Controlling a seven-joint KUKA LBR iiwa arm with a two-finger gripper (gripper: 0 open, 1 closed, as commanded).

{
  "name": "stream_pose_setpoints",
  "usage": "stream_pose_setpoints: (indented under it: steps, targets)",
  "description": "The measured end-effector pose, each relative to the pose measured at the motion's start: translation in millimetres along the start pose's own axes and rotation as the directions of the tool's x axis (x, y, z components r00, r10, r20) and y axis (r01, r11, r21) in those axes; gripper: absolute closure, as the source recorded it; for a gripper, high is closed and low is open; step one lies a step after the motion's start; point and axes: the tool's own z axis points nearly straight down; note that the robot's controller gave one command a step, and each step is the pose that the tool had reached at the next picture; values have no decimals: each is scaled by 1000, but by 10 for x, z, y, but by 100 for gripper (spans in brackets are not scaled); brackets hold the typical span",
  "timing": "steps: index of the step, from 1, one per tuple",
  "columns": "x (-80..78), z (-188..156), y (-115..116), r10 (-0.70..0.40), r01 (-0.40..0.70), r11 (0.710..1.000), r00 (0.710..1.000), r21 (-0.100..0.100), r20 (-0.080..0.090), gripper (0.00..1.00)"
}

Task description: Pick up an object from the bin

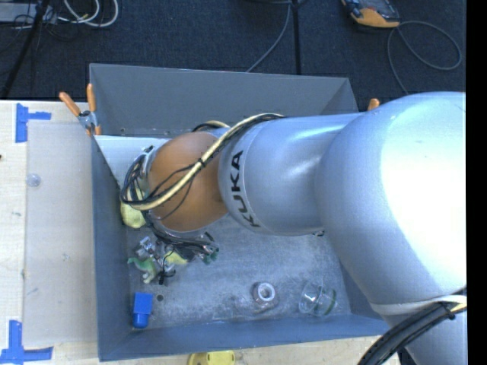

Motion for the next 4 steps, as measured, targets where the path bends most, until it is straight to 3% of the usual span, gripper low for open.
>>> stream_pose_setpoints:
  steps: [4]
  targets:
    - [0, -99, -1, 5, -5, 1000, 1000, -1, 1, 100]
